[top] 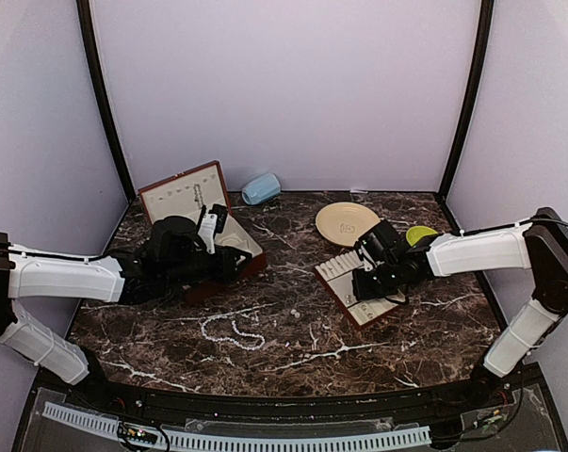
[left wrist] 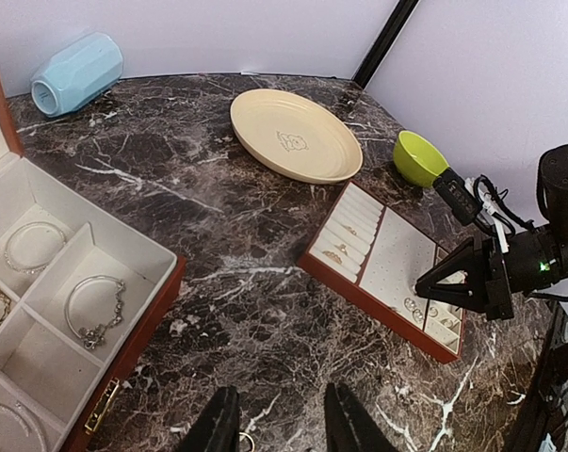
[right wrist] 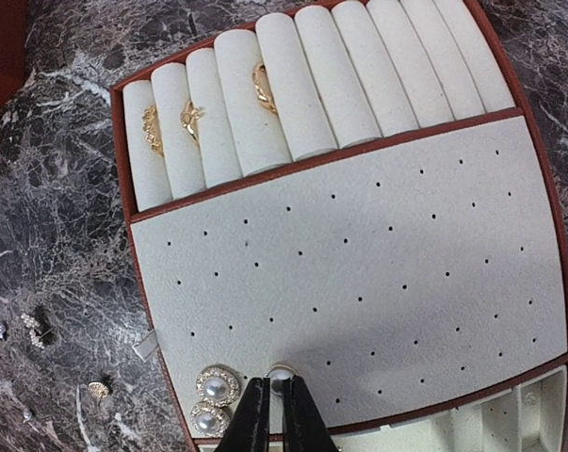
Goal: Organize the mixed jewelry
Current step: Adjust the earring on the earring holder.
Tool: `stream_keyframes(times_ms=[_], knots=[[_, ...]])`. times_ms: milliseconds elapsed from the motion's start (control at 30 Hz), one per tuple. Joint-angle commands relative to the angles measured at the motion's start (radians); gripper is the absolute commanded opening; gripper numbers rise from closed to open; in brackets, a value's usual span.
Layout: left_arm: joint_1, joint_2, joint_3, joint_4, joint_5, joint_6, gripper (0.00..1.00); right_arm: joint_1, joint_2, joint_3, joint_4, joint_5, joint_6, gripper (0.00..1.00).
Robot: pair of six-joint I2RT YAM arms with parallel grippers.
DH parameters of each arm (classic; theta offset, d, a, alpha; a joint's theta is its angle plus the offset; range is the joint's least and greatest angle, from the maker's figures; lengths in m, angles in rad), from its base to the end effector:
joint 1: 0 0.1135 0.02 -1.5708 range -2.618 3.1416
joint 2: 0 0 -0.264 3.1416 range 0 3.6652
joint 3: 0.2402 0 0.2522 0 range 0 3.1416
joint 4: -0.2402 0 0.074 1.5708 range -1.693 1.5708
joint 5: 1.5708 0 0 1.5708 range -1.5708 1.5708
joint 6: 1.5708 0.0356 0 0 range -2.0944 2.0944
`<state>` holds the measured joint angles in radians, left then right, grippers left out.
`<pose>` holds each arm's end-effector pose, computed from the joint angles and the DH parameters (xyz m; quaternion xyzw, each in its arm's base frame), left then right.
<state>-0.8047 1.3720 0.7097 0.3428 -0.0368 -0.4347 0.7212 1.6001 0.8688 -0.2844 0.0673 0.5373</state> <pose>0.2103 -0.2167 0.2346 0.1385 0.7986 -0.3279 0.4853 0.2328 0.2015 0.1654 -0.0791 0.9580 0.1350 0.2404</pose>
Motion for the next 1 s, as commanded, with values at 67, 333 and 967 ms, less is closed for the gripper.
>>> stream_keyframes(times_ms=[67,333,967], knots=[[0.006,-0.038,-0.017,-0.012,-0.01,-0.004,0.34,0.008,0.022,0.004,0.035,0.02,0.009,0.08],[0.005,-0.049,-0.016,-0.021,-0.018,-0.003,0.35,0.009,0.039,0.029,0.027,0.027,0.008,0.08],[0.078,-0.159,0.072,-0.269,-0.078,0.078,0.56,0.01,-0.113,0.083,-0.053,-0.038,-0.088,0.28]])
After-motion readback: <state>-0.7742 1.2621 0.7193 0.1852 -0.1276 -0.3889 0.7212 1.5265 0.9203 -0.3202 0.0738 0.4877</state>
